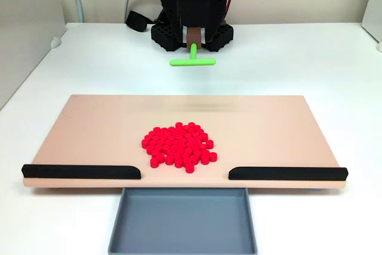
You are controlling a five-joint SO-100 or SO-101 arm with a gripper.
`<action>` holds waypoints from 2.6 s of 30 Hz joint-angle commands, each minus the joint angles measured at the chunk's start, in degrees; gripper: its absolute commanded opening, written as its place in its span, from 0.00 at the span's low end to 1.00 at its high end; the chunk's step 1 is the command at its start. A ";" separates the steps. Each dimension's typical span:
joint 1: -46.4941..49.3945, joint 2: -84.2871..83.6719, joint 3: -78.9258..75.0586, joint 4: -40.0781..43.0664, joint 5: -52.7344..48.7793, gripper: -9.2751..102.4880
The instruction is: Gather the bottom side granules
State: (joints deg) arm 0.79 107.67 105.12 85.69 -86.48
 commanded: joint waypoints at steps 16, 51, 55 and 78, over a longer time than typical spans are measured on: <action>0.26 1.41 -2.02 0.00 0.09 0.08; 0.62 0.62 -2.02 -0.09 -1.32 0.08; 0.88 0.62 -2.02 -0.09 -1.85 0.08; 0.79 -3.43 -1.14 -1.32 -3.16 0.08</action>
State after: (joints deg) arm 0.70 103.97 105.12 85.69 -89.38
